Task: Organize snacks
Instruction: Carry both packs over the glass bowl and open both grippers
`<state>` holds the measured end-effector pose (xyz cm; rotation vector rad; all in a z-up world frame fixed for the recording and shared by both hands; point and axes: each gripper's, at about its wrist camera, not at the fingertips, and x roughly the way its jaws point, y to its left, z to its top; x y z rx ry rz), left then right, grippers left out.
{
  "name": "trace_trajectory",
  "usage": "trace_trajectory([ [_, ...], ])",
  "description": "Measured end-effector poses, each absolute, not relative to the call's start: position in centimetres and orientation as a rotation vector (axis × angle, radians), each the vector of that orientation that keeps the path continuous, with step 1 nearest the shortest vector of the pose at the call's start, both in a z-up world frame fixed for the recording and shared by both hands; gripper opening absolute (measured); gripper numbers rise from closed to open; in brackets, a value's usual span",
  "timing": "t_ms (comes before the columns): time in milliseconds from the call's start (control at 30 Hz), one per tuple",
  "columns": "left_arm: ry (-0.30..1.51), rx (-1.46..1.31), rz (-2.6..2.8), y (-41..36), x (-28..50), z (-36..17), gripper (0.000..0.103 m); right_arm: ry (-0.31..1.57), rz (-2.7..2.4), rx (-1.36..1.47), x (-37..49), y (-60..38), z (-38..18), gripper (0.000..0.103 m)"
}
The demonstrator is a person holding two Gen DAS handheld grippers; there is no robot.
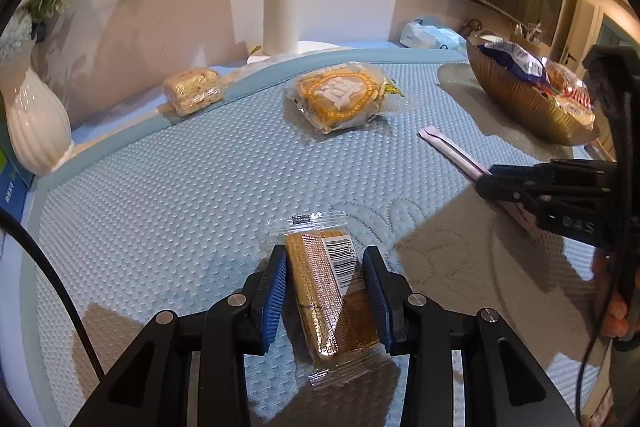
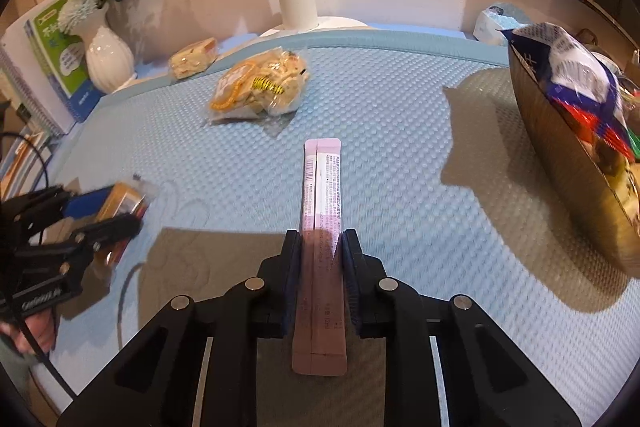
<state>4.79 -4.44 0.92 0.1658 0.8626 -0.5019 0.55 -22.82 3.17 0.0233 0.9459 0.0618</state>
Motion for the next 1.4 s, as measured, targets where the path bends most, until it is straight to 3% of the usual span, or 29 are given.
trace_trajectory([
  [267, 0.844, 0.240, -0.474, -5.3, 4.3, 0.9, 0.037, 0.972, 0.222, 0.218, -2.6, -24.6, 3.6, 0.020],
  [633, 0.865, 0.142, -0.467, -5.4, 2.5, 2.0, 0.036, 0.943, 0.192, 0.156, -5.7, -25.3, 4.8, 0.020],
  [733, 0.859, 0.175, -0.477, -6.3, 1.7, 1.9, 0.036, 0.978, 0.169, 0.118, -5.4, -25.1, 4.2, 0.021],
  [833, 0.875, 0.194, -0.485, -6.8, 1.7, 1.2, 0.036, 1.005, 0.178, 0.075, -5.0, -24.1, 3.8, 0.033],
  [900, 0.884, 0.180, -0.488, -6.6, 1.9, 1.0, 0.036, 1.002, 0.155, 0.010, -4.6, -23.1, 3.6, 0.033],
  [967, 0.886, 0.162, -0.489, -6.3, 2.0, 1.1, 0.036, 0.994, 0.125, -0.038, -4.3, -22.2, 3.4, 0.030],
  [1033, 0.888, 0.155, -0.486, -6.2, 2.1, 1.1, 0.036, 0.980, 0.093, -0.101, -4.3, -21.5, 3.3, 0.020],
  [1400, 0.791, 0.150, -0.526, -7.9, 1.4, 5.9, 0.036, 0.901, 0.252, 0.157, -6.0, -25.0, 8.1, 0.019],
])
